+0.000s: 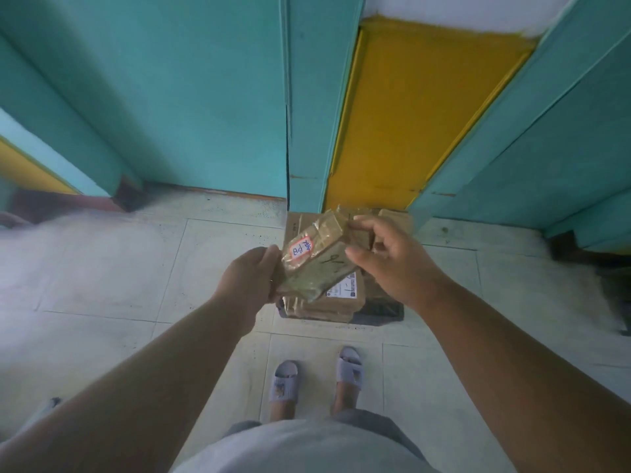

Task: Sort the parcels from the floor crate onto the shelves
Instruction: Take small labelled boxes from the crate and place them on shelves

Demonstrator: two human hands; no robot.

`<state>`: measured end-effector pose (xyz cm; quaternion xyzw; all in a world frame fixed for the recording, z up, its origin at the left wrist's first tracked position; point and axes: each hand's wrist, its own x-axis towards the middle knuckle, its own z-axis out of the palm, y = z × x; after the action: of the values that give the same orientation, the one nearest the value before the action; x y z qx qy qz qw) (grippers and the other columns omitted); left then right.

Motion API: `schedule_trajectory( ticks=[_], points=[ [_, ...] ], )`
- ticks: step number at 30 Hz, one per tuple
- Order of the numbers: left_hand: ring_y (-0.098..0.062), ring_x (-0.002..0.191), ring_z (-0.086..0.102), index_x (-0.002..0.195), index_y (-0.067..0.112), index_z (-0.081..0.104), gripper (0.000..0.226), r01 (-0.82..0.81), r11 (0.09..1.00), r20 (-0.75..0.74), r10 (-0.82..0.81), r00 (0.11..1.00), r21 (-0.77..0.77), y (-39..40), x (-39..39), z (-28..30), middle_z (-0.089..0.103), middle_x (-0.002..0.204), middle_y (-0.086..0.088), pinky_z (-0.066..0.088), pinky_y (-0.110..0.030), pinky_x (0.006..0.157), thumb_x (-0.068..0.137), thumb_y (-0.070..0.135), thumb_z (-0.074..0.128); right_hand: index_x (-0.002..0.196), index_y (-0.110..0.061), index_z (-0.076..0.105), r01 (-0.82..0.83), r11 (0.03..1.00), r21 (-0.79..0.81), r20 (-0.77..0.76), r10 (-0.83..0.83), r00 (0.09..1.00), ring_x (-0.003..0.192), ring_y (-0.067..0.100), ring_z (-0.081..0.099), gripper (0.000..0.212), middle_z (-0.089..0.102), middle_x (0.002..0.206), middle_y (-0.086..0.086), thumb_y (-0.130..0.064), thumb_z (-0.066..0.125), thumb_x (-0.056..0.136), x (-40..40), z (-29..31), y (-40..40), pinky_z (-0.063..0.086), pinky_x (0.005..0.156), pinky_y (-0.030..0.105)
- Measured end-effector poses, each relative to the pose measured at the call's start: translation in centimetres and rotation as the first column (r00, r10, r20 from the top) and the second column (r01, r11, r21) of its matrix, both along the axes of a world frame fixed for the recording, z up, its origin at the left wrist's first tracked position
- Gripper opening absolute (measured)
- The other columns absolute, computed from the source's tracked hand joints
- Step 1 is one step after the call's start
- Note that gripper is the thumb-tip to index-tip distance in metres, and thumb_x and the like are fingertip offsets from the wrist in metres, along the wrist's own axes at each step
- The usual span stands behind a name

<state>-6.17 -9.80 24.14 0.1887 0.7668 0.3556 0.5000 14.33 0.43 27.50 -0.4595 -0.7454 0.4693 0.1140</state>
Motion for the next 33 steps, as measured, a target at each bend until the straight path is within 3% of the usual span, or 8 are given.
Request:
schedule_trajectory(
  ticks=[3,8,12,16,21,23,27,33],
  points=[
    [-0.020,0.070,0.067,0.098,0.012,0.069,0.039,-0.053,0.999,0.150,0.053,0.987,-0.005,0.0,-0.3,1.3,0.071,0.089,-0.015,0.056,-0.034,0.068,0.103,0.042,0.045,0.117,-0.034,0.058,-0.002,0.999,0.040,0.046,0.000,0.999,0.113,0.009,0.061,0.031,0.062,0.129,-0.010,-0.047,0.064,0.090,-0.7,0.9,0.2,0.056,0.093,0.039],
    [-0.022,0.078,0.061,0.117,0.012,0.064,0.040,0.074,0.986,0.381,-0.126,0.916,0.149,-1.5,-1.0,1.6,0.066,0.091,-0.011,0.048,-0.036,0.073,0.103,0.044,0.044,0.106,-0.029,0.062,0.122,0.989,0.081,0.044,-0.126,0.991,0.090,0.012,0.067,0.027,0.069,0.098,-0.009,-0.051,0.064,0.090,-1.7,2.1,0.8,0.059,0.073,0.030],
    [-0.021,0.099,0.066,0.132,0.024,0.055,0.040,0.268,0.946,0.214,-0.304,0.928,0.181,-1.9,-1.6,1.8,0.068,0.114,-0.006,0.055,-0.035,0.081,0.095,0.037,0.063,0.097,-0.031,0.066,0.098,0.990,0.105,0.094,-0.108,0.990,0.084,0.010,0.068,0.031,0.071,0.091,-0.011,-0.060,0.066,0.085,-2.6,2.9,1.0,0.060,0.074,0.039],
    [-0.023,0.102,0.068,0.116,0.036,0.056,0.034,0.369,0.912,0.104,-0.391,0.915,0.178,-1.6,-1.1,2.2,0.070,0.110,0.002,0.059,-0.040,0.088,0.088,0.026,0.073,0.097,-0.029,0.068,0.074,0.993,0.095,0.105,-0.084,0.991,0.078,0.011,0.066,0.034,0.070,0.090,-0.009,-0.060,0.068,0.083,-3.8,3.6,1.1,0.057,0.065,0.033],
    [-0.025,0.102,0.072,0.144,0.022,0.039,0.080,-0.141,0.961,0.436,0.024,0.900,0.239,-1.3,-1.2,1.6,0.069,0.118,-0.008,0.058,-0.043,0.088,0.076,0.034,0.079,0.126,-0.029,0.053,0.242,0.966,0.095,0.090,-0.250,0.964,0.082,0.015,0.068,0.047,0.068,0.094,-0.006,-0.059,0.058,0.091,-4.1,3.2,0.9,0.059,0.074,0.041],
    [-0.026,0.108,0.069,0.146,0.021,0.038,0.086,-0.174,0.956,0.456,0.050,0.889,0.235,-1.3,-0.9,1.2,0.068,0.123,-0.008,0.056,-0.045,0.092,0.073,0.038,0.081,0.138,-0.036,0.039,0.318,0.948,0.000,0.051,-0.318,0.947,0.084,0.021,0.069,0.051,0.068,0.098,-0.001,-0.058,0.054,0.094,-3.9,2.6,0.6,0.060,0.076,0.046],
    [-0.025,0.110,0.068,0.134,0.016,0.050,0.070,-0.181,0.950,0.498,0.031,0.866,0.256,0.4,0.4,1.8,0.070,0.121,-0.008,0.052,-0.036,0.086,0.072,0.032,0.077,0.134,-0.037,0.045,0.376,0.864,-0.333,-0.131,-0.438,0.889,0.087,0.027,0.073,0.039,0.069,0.107,0.010,-0.036,0.059,0.098,-4.1,1.8,0.5,0.063,0.075,0.049],
    [-0.028,0.094,0.075,0.113,0.006,0.063,0.019,-0.392,0.903,0.515,0.256,0.818,0.173,5.0,0.5,2.7,0.075,0.105,-0.014,0.058,-0.040,0.086,0.095,0.012,0.062,0.121,-0.031,0.055,0.191,0.942,-0.274,-0.065,-0.216,0.974,0.084,0.013,0.068,0.026,0.070,0.097,-0.005,-0.034,0.063,0.096,-1.9,0.3,3.3,0.059,0.080,0.040]
  ],
)
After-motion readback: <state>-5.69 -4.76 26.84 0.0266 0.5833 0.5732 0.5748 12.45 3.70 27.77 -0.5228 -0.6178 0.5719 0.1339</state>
